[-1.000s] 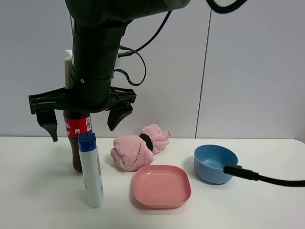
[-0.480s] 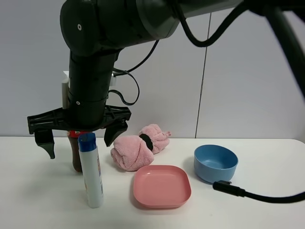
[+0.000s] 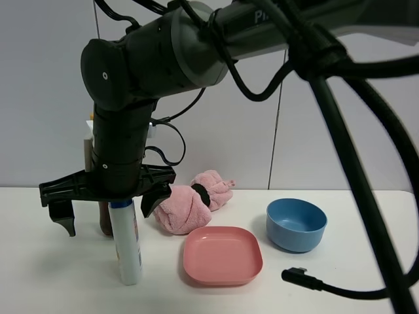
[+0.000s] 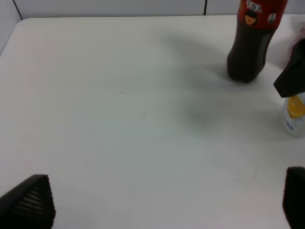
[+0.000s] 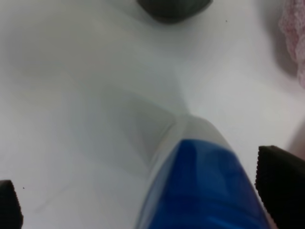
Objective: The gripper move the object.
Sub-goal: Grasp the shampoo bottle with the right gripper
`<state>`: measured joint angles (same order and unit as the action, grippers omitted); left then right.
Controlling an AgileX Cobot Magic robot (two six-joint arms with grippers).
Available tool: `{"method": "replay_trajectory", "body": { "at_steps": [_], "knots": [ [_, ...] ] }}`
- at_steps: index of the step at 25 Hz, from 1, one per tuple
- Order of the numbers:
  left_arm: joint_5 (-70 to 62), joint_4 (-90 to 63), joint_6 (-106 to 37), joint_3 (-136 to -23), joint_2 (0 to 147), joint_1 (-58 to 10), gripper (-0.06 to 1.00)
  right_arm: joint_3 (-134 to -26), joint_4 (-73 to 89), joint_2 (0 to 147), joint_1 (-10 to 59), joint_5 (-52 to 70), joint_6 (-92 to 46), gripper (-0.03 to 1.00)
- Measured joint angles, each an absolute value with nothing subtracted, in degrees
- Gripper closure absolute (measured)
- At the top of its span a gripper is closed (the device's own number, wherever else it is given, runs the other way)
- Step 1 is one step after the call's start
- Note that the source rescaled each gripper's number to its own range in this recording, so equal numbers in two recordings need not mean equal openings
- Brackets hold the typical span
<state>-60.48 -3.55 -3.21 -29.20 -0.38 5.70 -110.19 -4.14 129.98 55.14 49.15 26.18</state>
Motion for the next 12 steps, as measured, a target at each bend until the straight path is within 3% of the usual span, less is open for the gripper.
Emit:
{"method": "replay_trajectory", "body": {
  "at_steps": [6, 8, 12],
  "knots": [
    [-60.48, -3.55, -3.21, -29.2, -0.38, 5.7, -0.06, -110.19, -4.14, 130.18, 55.14, 49.14, 26.18, -0.01],
    [-60.48, -3.55, -3.21, -29.2, -0.38, 5.7, -0.06, -110.19, -4.14, 130.18, 55.14, 49.14, 26.18, 0.08],
    [-60.48, -3.55, -3.21, -29.2, -0.38, 5.7, -0.06, -110.19, -4.14, 130.18, 55.14, 49.14, 26.18, 0.38]
  ]
}}
